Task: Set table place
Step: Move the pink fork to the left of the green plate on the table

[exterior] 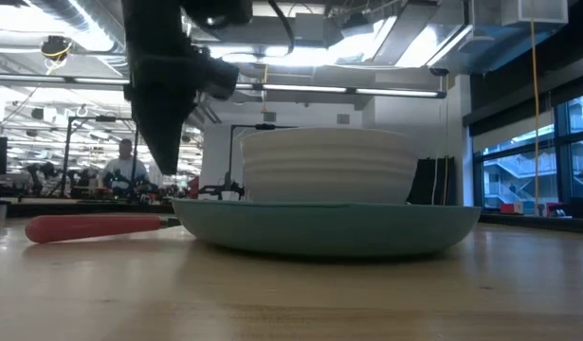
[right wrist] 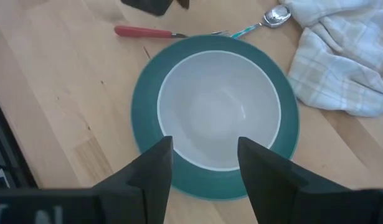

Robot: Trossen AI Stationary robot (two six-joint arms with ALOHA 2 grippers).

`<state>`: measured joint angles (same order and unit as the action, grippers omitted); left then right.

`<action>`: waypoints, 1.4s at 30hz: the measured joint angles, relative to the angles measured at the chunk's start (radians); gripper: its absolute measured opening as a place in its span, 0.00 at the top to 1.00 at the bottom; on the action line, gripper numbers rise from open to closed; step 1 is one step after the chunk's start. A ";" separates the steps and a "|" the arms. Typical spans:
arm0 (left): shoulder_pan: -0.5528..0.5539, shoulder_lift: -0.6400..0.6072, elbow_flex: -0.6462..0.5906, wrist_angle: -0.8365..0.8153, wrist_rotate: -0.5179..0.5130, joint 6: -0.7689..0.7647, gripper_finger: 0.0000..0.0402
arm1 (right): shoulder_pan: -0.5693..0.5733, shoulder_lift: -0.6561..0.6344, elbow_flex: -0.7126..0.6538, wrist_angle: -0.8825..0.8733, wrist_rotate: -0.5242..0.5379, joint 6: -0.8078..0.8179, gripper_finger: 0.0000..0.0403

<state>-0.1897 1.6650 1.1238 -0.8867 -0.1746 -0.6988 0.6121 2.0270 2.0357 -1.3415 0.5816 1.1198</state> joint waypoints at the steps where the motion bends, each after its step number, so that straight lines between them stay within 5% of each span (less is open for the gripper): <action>1: 0.004 0.000 -0.015 0.026 0.016 0.000 0.80 | 0.000 0.000 0.000 0.000 0.000 0.000 0.55; 11: -0.029 -0.005 -0.027 0.098 0.110 -0.001 0.80 | -0.002 0.000 0.000 -0.001 0.000 0.001 0.55; 23: -0.034 -0.005 -0.139 0.233 0.099 -0.027 0.80 | -0.008 0.000 0.001 -0.002 0.001 0.002 0.55; 42: 0.016 -0.004 -0.143 0.282 0.055 0.003 0.80 | -0.008 -0.001 0.001 -0.002 0.002 0.002 0.55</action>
<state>-0.1739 1.6606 0.9810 -0.6052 -0.1194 -0.6960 0.6041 2.0262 2.0365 -1.3437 0.5831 1.1213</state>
